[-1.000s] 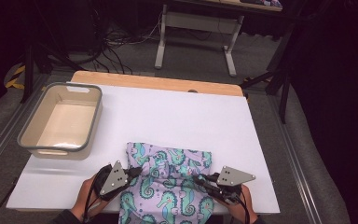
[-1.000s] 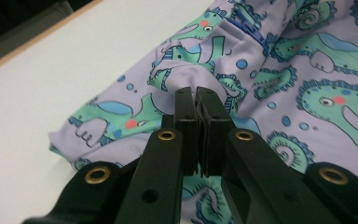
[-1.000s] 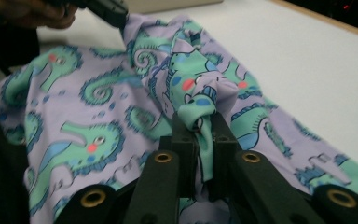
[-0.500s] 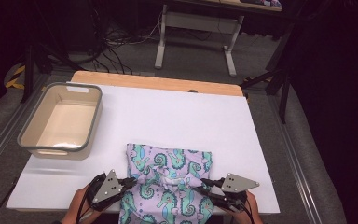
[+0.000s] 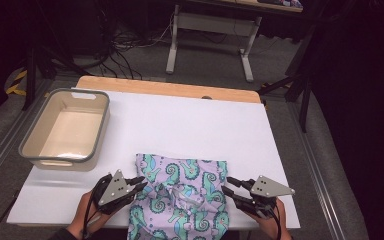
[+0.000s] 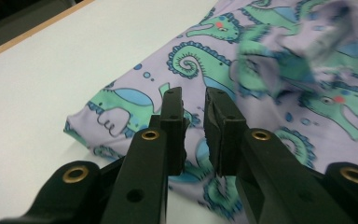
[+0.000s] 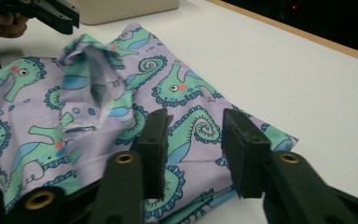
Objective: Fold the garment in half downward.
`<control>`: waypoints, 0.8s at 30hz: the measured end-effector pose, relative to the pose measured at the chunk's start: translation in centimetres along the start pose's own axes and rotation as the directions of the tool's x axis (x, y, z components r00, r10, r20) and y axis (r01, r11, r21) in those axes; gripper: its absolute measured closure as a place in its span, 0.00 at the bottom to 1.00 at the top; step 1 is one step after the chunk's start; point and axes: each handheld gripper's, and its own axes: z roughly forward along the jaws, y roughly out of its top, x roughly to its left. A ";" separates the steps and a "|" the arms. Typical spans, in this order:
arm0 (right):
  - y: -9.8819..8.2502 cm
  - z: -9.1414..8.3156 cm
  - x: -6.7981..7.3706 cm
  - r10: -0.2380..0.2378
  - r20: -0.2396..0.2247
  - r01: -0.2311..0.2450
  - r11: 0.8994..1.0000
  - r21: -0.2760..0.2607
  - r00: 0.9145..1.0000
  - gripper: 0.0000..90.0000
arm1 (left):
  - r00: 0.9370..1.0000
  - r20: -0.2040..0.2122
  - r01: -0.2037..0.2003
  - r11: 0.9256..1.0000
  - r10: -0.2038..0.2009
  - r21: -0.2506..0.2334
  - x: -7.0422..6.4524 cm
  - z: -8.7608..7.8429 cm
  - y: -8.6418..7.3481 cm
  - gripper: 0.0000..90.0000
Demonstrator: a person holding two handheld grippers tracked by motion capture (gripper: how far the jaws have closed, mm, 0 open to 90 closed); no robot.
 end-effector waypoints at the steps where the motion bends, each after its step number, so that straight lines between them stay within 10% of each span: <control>1: 0.2 0.4 0.1 0.000 -0.002 0.000 1.000 0.009 1.000 0.74 | 1.000 0.001 -0.002 1.000 0.002 0.000 0.1 0.5 0.2 0.87; 9: 0.2 4.1 1.4 -0.031 -0.085 0.040 0.994 0.105 0.996 0.78 | 0.993 0.117 -0.018 0.995 0.007 0.095 -0.2 3.0 0.4 0.86; 19: -0.6 3.9 0.2 0.003 -0.022 0.000 0.993 0.115 1.000 0.75 | 0.982 0.184 -0.077 0.989 0.053 0.125 -2.8 1.0 -0.7 0.85; 24: -0.8 3.9 -0.8 0.023 0.029 -0.026 0.993 0.112 0.999 0.67 | 0.988 0.153 -0.053 0.993 0.037 0.102 -2.3 0.4 -1.0 0.84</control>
